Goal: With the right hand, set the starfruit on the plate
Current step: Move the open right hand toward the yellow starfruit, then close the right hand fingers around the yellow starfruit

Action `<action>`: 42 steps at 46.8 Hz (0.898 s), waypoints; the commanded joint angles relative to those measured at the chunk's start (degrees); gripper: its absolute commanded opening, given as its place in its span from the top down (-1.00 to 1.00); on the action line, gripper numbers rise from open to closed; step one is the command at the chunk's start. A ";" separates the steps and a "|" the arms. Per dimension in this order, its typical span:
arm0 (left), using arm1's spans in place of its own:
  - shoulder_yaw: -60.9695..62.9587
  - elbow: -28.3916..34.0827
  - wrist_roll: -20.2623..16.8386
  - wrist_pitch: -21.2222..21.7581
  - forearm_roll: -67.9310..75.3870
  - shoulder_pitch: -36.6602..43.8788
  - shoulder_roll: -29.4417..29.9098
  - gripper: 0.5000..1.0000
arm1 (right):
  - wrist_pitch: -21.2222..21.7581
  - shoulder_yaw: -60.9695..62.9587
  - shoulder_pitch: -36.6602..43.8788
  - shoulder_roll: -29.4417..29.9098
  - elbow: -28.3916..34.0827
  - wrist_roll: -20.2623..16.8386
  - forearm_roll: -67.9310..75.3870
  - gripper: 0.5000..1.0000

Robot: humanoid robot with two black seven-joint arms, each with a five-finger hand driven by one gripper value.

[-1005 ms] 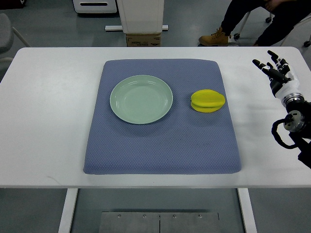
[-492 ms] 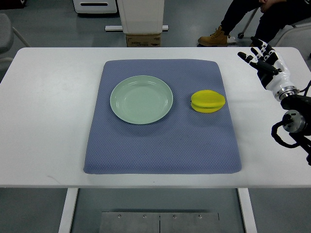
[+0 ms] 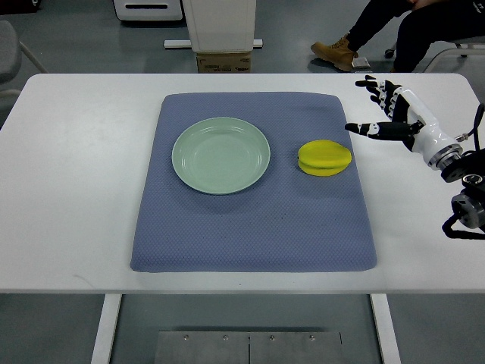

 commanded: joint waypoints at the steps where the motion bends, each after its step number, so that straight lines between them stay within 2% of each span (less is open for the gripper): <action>1: 0.00 0.00 -0.01 0.04 0.00 -0.01 0.00 -1.00 | -2.06 -4.39 1.38 -0.51 0.87 0.00 -3.98 -1.00; 14: 0.00 0.00 -0.01 -0.05 0.00 -0.01 0.00 -1.00 | -9.80 -18.64 7.71 0.45 0.96 0.09 -5.74 -1.00; 25: 0.00 0.00 -0.01 -0.05 0.00 -0.01 0.00 -1.00 | -10.24 -19.17 8.07 2.47 0.44 -0.52 -5.65 -1.00; 31: 0.00 0.00 -0.01 0.04 0.00 -0.01 0.00 -1.00 | -10.15 -19.43 8.07 2.74 -0.18 -3.07 -5.65 -1.00; 42: 0.00 0.00 -0.01 0.04 0.00 -0.01 0.00 -1.00 | -10.06 -21.98 8.07 2.74 -1.41 -3.51 -5.22 -1.00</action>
